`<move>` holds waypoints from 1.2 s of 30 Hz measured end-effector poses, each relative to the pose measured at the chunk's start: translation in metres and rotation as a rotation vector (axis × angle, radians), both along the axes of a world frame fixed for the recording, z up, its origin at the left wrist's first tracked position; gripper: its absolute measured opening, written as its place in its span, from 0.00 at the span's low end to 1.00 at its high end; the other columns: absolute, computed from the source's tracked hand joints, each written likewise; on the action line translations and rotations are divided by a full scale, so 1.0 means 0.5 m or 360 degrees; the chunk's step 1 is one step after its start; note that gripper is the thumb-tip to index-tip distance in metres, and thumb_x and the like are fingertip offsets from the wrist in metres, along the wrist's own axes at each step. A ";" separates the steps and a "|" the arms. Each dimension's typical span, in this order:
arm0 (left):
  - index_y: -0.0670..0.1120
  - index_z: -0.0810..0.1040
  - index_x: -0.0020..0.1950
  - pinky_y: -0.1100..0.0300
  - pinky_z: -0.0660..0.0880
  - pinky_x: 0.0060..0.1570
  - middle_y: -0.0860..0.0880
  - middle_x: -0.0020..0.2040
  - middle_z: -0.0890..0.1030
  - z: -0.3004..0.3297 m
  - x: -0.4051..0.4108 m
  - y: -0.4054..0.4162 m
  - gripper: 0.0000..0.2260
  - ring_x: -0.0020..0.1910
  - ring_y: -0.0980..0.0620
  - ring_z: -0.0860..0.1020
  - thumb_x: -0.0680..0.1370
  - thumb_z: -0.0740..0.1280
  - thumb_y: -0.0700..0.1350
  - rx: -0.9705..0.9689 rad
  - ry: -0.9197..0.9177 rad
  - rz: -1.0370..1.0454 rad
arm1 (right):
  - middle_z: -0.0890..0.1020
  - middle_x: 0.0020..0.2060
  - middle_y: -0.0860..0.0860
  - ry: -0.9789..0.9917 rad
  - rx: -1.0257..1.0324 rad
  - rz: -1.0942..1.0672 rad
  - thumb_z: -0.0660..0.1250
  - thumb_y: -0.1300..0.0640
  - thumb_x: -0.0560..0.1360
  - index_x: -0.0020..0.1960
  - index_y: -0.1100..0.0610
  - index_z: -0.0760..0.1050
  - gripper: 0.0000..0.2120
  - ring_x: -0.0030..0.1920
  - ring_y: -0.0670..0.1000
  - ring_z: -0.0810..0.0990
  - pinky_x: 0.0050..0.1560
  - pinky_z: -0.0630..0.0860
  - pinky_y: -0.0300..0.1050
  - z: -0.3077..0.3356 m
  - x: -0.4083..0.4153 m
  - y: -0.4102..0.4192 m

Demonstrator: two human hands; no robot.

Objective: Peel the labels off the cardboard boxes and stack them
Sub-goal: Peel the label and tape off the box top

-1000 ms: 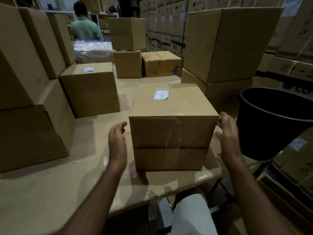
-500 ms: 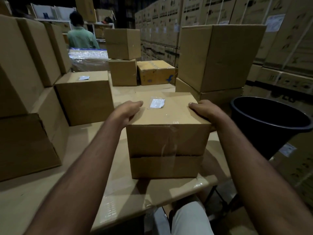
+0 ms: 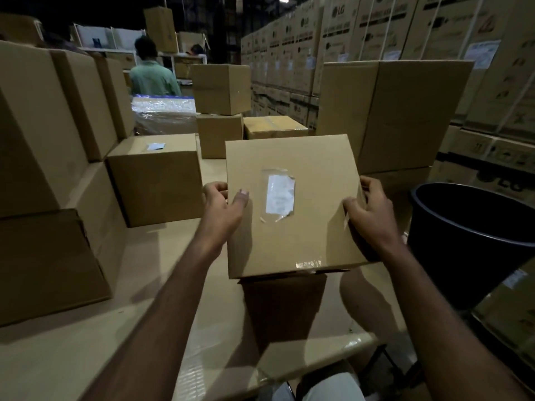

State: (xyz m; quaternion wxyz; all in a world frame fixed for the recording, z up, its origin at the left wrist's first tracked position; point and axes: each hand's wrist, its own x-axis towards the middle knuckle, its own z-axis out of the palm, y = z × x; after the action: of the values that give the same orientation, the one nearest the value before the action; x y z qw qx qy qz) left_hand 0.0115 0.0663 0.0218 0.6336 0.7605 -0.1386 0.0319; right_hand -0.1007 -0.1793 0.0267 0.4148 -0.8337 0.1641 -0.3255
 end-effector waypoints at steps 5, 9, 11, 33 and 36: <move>0.47 0.65 0.69 0.53 0.73 0.61 0.45 0.66 0.66 -0.023 -0.024 -0.013 0.20 0.62 0.47 0.72 0.82 0.62 0.55 0.0224 -0.0196 0.0284 | 0.73 0.58 0.47 0.0011 0.0000 -0.0033 0.65 0.56 0.79 0.73 0.55 0.64 0.24 0.56 0.48 0.73 0.42 0.69 0.38 -0.035 -0.017 -0.001; 0.47 0.64 0.75 0.57 0.67 0.57 0.42 0.68 0.66 -0.026 -0.027 -0.020 0.24 0.66 0.43 0.70 0.83 0.57 0.58 0.0454 -0.0244 0.0343 | 0.73 0.59 0.48 0.0004 -0.0049 -0.0023 0.64 0.56 0.79 0.74 0.54 0.63 0.24 0.57 0.48 0.72 0.48 0.68 0.44 -0.041 -0.017 -0.007; 0.47 0.65 0.75 0.57 0.66 0.55 0.41 0.67 0.66 -0.030 -0.027 -0.024 0.24 0.66 0.42 0.70 0.84 0.55 0.58 0.0484 -0.0287 0.0363 | 0.74 0.61 0.50 0.0033 -0.0056 -0.0004 0.64 0.55 0.80 0.74 0.54 0.63 0.24 0.57 0.49 0.72 0.49 0.68 0.45 -0.040 -0.012 -0.010; 0.47 0.59 0.79 0.54 0.75 0.53 0.43 0.72 0.64 -0.012 -0.024 -0.025 0.26 0.66 0.45 0.70 0.83 0.58 0.55 0.0723 -0.0487 0.0474 | 0.79 0.52 0.51 -0.0514 -0.0593 0.0130 0.63 0.54 0.75 0.61 0.57 0.77 0.16 0.51 0.50 0.75 0.51 0.78 0.54 0.025 0.188 0.149; 0.48 0.62 0.78 0.52 0.72 0.61 0.43 0.72 0.64 0.043 0.007 -0.030 0.24 0.67 0.46 0.67 0.82 0.62 0.50 0.0671 -0.0799 0.0561 | 0.79 0.51 0.51 -0.0508 -0.0602 0.0149 0.62 0.55 0.74 0.60 0.57 0.77 0.17 0.52 0.50 0.75 0.51 0.78 0.52 0.027 0.186 0.146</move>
State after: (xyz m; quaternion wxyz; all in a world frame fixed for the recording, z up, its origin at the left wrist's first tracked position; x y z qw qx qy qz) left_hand 0.0148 0.0511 0.0434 0.3942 0.8549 -0.1601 0.2968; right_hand -0.0080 -0.1061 0.0402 0.2868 -0.8412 -0.0061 -0.4583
